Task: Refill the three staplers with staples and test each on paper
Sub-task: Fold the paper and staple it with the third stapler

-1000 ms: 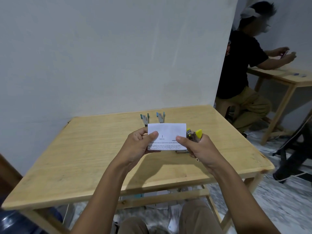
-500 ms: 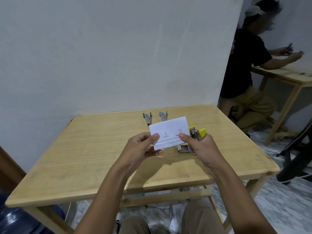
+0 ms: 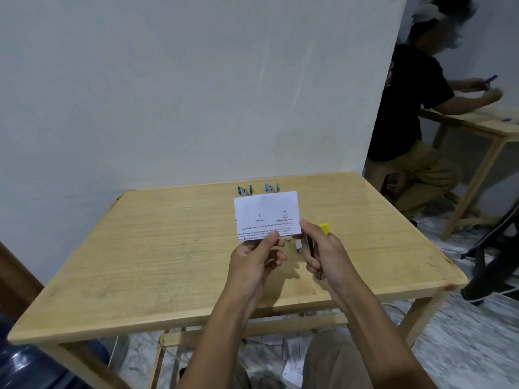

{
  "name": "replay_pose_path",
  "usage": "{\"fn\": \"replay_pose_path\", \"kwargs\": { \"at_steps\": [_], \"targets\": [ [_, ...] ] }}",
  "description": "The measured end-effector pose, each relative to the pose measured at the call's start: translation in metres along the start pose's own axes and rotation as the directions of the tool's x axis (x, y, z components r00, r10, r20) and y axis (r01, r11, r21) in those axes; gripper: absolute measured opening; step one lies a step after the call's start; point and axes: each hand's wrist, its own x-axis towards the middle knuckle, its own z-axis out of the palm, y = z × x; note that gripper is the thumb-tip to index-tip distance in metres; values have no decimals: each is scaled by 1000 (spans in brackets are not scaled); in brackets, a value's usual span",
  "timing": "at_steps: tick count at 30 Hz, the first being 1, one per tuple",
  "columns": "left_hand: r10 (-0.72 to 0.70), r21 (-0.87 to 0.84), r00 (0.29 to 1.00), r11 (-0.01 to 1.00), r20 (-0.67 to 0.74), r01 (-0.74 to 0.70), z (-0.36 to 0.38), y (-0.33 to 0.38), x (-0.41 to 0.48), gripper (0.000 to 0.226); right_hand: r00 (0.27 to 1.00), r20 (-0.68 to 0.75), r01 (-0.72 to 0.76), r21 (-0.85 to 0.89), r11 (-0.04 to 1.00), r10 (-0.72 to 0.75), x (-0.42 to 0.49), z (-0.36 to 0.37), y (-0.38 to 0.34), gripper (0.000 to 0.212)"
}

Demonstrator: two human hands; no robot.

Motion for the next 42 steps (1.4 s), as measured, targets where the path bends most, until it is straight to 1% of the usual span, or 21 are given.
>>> {"fn": "replay_pose_path", "kwargs": {
  "at_steps": [2, 5, 7, 9, 13, 16, 18, 19, 22, 23, 26, 29, 32, 36, 40, 42],
  "targets": [
    [36, -22, 999, 999, -29, -37, 3, 0, 0, 7, 995, 89, -39, 19, 999, 37, -4, -1, 1, 42],
    [69, -29, 996, 997, -55, -70, 6, -1, -1, 7, 978, 195, -67, -22, 998, 70, -7, 1, 7, 47],
    [81, -20, 994, 996, -68, -82, 9, -4, -3, 10, 969, 237, -65, -23, 998, 68, -8, 3, 10, 42],
    [104, 11, 991, 995, -86, -103, 10, -8, -4, 12, 963, 263, -54, -5, 999, 53, -7, 6, 12, 41],
    [184, 118, 973, 979, -139, -168, 10, -11, -2, 17, 965, 257, -56, 28, 998, 47, -2, 8, 17, 49],
    [217, 149, 961, 970, -172, -193, 11, -11, -2, 19, 969, 237, -69, 1, 998, 67, 1, 8, 24, 58],
    [225, 169, 960, 966, -168, -197, 12, -12, -2, 22, 972, 229, -57, 4, 998, 55, 2, 9, 28, 63],
    [226, 175, 961, 964, -158, -198, 13, -12, -3, 23, 972, 232, -47, 26, 999, 40, 2, 9, 29, 63],
    [228, 168, 965, 964, -128, -205, 16, -12, -9, 23, 971, 241, -30, 92, 995, 7, 3, 11, 30, 52],
    [234, 171, 963, 962, -130, -211, 17, -12, -10, 23, 970, 242, -30, 105, 994, 4, 4, 12, 30, 53],
    [263, 206, 952, 951, -154, -229, 13, -12, -8, 21, 969, 245, -41, 167, 985, -1, 4, 12, 30, 65],
    [295, 267, 942, 932, -160, -246, 9, -13, -8, 19, 967, 254, -62, 216, 974, 5, 3, 12, 31, 63],
    [324, 286, 937, 917, -129, -277, 11, -12, -11, 17, 963, 270, -85, 223, 971, 22, 1, 14, 33, 63],
    [315, 297, 943, 915, -104, -273, 12, -15, -11, 12, 962, 274, -98, 282, 954, 18, 2, 16, 34, 62],
    [256, 212, 963, 949, -85, -233, 12, -13, -11, 11, 970, 242, -86, 369, 925, -6, 4, 15, 34, 54],
    [230, 195, 967, 959, -107, -206, 11, -13, -9, 10, 976, 217, -71, 377, 923, -14, 7, 14, 35, 59]
  ]
}}
